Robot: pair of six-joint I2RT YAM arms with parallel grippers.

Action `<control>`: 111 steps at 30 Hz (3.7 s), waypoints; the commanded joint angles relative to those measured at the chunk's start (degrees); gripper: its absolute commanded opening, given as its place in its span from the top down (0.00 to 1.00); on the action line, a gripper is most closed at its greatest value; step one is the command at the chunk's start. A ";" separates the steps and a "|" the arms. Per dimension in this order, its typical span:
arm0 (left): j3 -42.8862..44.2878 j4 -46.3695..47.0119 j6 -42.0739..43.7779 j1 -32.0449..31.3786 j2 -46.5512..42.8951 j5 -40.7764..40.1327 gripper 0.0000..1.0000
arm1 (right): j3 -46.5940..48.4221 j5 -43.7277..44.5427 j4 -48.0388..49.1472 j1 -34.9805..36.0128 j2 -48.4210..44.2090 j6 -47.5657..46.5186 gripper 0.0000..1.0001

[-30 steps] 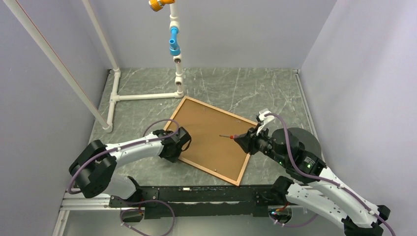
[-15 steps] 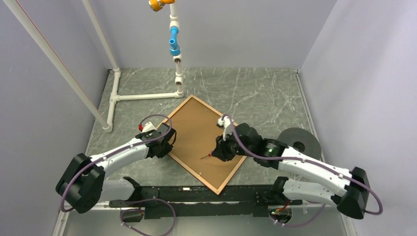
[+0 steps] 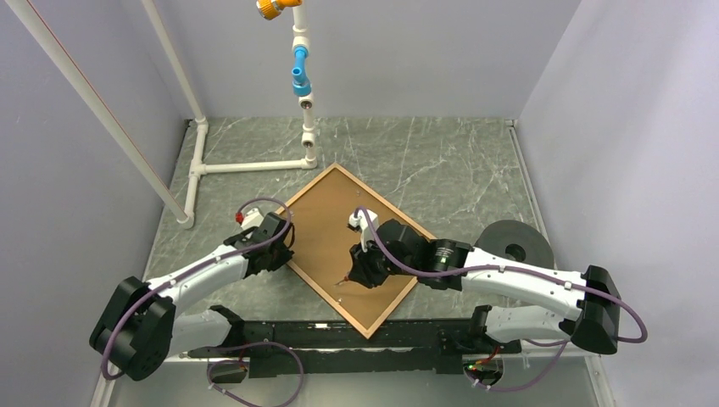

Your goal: Take the photo out of the frame

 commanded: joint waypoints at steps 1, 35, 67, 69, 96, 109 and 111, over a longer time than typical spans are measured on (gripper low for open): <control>-3.56 3.47 4.60 1.05 -3.18 1.45 1.00 | 1.72 1.54 -5.14 0.44 -1.11 1.09 1.00; -5.44 3.81 2.03 2.57 -3.96 3.72 1.00 | -1.80 9.17 1.78 7.73 2.99 3.67 1.00; -6.38 4.50 1.26 2.51 -3.67 4.48 1.00 | -1.80 13.56 1.05 10.90 2.04 5.72 1.00; -6.27 4.47 1.30 2.50 -3.68 4.48 1.00 | -1.87 12.62 2.85 10.90 2.59 5.35 1.00; -8.55 6.84 -1.27 2.52 -3.90 6.66 1.00 | -14.29 32.63 27.39 18.42 -0.41 0.72 1.00; -9.77 7.13 -2.33 2.50 -4.61 7.28 1.00 | -14.31 42.47 39.66 21.48 2.40 -5.01 1.00; -9.82 7.23 -2.32 2.52 -4.72 7.28 1.00 | -13.18 39.75 37.69 21.45 1.79 -5.34 1.00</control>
